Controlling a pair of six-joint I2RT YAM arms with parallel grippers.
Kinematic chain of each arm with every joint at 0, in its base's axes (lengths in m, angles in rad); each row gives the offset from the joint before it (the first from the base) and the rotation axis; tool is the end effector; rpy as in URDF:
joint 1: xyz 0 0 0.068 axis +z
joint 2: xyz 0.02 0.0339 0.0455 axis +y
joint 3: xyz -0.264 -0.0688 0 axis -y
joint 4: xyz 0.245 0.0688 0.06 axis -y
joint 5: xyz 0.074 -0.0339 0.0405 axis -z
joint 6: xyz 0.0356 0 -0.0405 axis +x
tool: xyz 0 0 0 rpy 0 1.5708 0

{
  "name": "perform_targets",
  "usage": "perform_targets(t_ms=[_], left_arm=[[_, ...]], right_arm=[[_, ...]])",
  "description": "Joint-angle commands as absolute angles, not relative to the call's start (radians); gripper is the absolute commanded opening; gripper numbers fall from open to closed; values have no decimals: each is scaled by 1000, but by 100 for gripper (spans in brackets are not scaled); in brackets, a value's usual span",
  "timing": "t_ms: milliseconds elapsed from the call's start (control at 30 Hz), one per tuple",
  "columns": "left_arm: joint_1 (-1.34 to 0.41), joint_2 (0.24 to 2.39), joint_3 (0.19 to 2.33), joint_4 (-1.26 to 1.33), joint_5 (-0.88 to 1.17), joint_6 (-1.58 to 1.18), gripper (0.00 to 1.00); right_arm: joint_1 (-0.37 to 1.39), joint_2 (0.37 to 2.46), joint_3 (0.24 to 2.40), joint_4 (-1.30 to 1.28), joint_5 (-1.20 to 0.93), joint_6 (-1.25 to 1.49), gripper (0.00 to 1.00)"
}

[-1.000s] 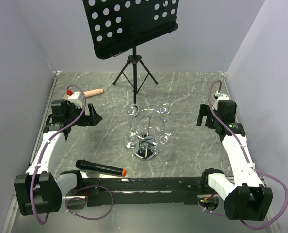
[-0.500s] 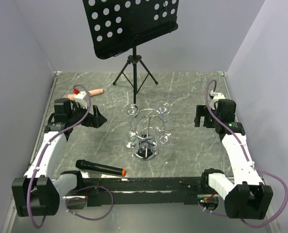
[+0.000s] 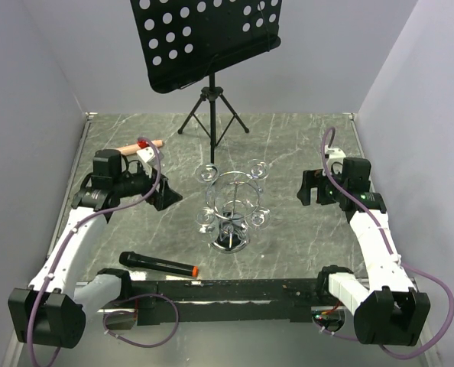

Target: Take the wine glass off the wine glass rack

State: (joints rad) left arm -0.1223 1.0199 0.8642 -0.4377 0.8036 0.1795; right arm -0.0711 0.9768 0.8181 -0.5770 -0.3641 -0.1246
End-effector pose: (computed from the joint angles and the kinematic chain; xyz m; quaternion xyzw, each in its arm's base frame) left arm 0.2103 -0.0517 0.3045 0.3037 0.7758 -0.3328 0.4418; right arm 0.2036 -0.0018 0.2808 -0.0974 0.8967 0.1257 0.4131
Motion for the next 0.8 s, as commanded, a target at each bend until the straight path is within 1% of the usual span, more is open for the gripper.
perform_targets(t_ms=[0,33,167,333,367,433,467,533,567,633,667,767], left_arm=[[-126,1005,864,-371,888,299,97],[-126,1017,865,-353,897,285,96],[-126,1084,908,-350,980,292,86],[-130,1124,930,-333,986,287,77],[-130,1130,931,-325,976,278,74],[-130,1158,954,-319,976,250,57],[-130,1182,981,-352,989,256,54],[-130,1233,1035,-403,1025,282,55],[-132,1247,1055,-440,1041,319,57],[-130,1253,1033,-425,1058,379,64],[-130,1241,990,-382,1054,399,67],[-130,1177,876,-206,1049,353,75]], right_arm=[[-77,976,885,-612,-400,-166,100],[-77,980,900,-626,-408,-176,100],[-77,1006,980,-663,-474,-233,100],[-77,1055,1046,-647,-569,-239,100],[-77,1063,1061,-650,-584,-241,100],[-77,1069,1088,-660,-613,-242,100],[-77,1062,1103,-666,-601,-244,100],[-77,1020,1103,-632,-527,-192,100],[-77,996,1092,-606,-497,-155,100],[-75,962,1068,-569,-543,-170,100],[-75,959,1051,-545,-590,-195,100],[-75,980,1074,-523,-523,-105,100]])
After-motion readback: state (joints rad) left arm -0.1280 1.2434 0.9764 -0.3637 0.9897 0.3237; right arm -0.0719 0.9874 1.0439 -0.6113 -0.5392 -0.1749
